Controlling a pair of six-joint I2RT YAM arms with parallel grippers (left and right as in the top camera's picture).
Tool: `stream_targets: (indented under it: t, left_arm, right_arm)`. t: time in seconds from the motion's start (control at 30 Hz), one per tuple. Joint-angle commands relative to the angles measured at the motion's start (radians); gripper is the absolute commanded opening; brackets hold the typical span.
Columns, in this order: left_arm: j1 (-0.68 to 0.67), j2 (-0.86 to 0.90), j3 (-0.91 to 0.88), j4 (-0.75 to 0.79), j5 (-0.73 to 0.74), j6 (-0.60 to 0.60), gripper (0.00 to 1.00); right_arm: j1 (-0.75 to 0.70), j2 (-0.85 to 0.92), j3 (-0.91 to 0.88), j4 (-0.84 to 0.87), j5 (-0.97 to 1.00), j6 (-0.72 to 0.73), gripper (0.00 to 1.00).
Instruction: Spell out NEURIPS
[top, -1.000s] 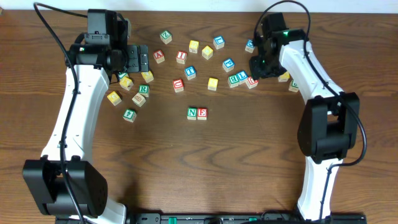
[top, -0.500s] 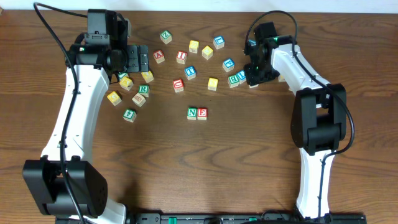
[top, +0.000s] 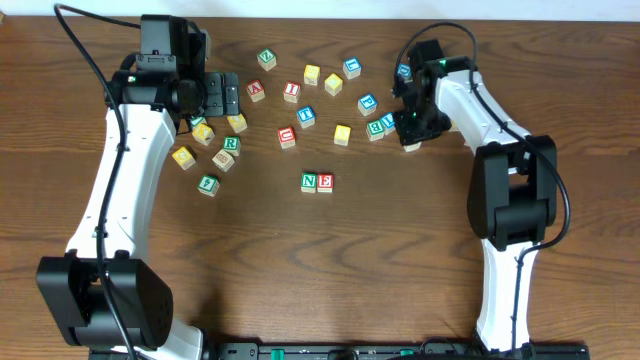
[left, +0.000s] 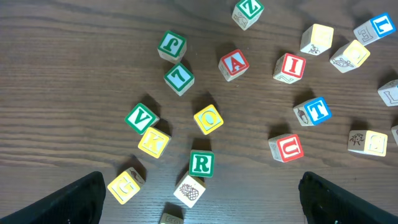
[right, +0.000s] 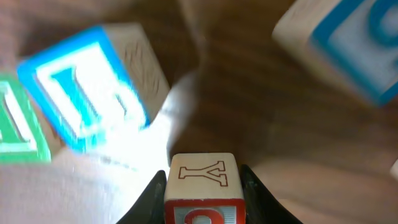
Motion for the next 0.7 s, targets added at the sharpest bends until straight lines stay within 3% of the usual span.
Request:
stream_targets:
  t: [0.0, 0.4, 0.67]
  left_arm:
    - [0.002, -0.023, 0.023, -0.006, -0.009, -0.001, 0.98]
    - [0.002, -0.023, 0.023, -0.006, -0.009, -0.001, 0.98]
    - [0.002, -0.023, 0.023, -0.006, -0.009, -0.001, 0.98]
  right_arm:
    - [0.040, -0.026, -0.006, -0.053, -0.010, 0.000, 0.21]
    - [0.158, -0.026, -0.007, -0.122, 0.005, -0.153, 0.24]
    - [0.162, -0.026, -0.001, -0.072, -0.001, -0.209, 0.43]
